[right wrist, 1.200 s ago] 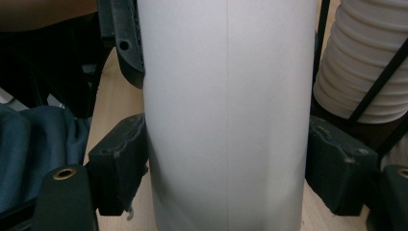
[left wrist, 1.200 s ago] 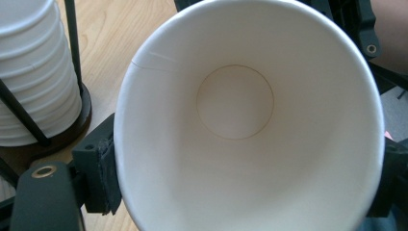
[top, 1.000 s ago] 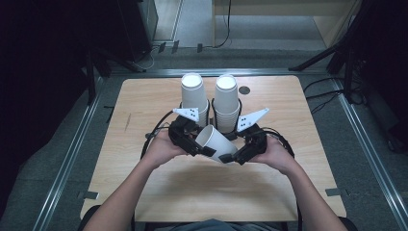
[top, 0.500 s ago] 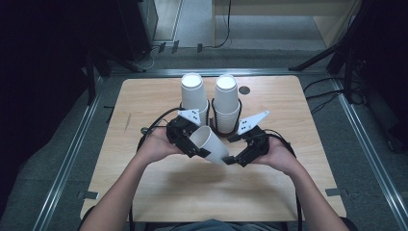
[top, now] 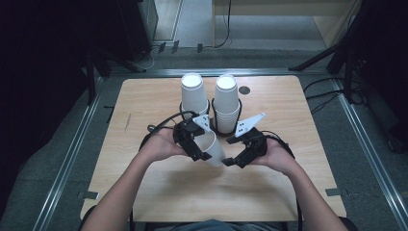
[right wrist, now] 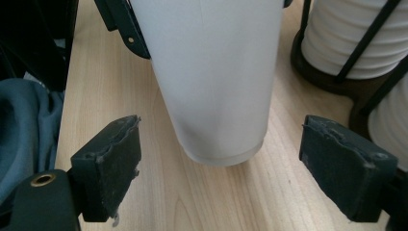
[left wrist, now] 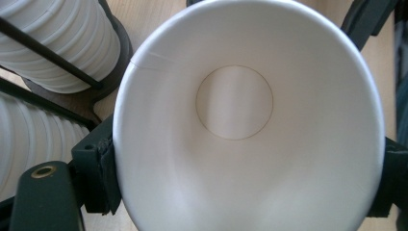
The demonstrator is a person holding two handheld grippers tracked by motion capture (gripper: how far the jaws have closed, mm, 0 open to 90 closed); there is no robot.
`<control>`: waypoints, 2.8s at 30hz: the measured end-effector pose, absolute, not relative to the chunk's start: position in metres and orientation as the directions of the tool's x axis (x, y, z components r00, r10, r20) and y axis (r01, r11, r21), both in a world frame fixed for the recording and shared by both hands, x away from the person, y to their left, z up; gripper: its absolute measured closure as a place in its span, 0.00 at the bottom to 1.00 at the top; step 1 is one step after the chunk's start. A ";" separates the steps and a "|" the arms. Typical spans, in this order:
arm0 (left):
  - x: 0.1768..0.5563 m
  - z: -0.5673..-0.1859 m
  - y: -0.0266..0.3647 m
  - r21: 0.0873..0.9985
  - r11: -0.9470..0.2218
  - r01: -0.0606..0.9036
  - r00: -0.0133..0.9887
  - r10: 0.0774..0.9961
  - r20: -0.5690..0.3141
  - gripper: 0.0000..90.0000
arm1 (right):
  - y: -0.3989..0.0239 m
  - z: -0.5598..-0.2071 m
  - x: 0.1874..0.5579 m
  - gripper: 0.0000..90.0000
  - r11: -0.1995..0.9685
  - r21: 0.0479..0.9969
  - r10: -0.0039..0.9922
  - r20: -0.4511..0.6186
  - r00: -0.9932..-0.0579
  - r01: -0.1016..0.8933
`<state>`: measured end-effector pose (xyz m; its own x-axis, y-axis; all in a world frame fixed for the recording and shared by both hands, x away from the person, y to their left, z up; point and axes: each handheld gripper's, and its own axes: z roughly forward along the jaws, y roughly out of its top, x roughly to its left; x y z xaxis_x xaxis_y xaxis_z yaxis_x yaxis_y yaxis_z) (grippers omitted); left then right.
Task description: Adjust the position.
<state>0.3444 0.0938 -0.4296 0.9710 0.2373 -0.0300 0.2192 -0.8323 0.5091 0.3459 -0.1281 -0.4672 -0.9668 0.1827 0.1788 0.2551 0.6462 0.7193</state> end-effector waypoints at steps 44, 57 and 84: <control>0.342 -0.420 0.101 0.635 -0.726 0.264 0.958 0.273 -0.085 0.01 | -0.117 -0.469 0.346 0.26 0.617 0.762 0.161 0.123 -0.979 0.197; 0.342 -0.423 0.111 0.747 -0.594 0.299 0.946 0.286 -0.151 0.00 | -0.126 -0.461 0.347 0.26 0.548 0.803 0.182 0.157 -0.971 0.233; 0.339 -0.430 0.105 0.786 -0.526 0.324 0.938 0.289 -0.194 0.14 | -0.114 -0.467 0.344 0.26 0.571 0.785 0.155 0.185 -0.970 0.241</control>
<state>0.3386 0.1045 -0.4299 0.9376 0.2887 -0.1938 0.3244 -0.5260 0.7862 0.3436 -0.1137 -0.4666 -0.9705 0.1552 0.1848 0.2407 0.5708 0.7850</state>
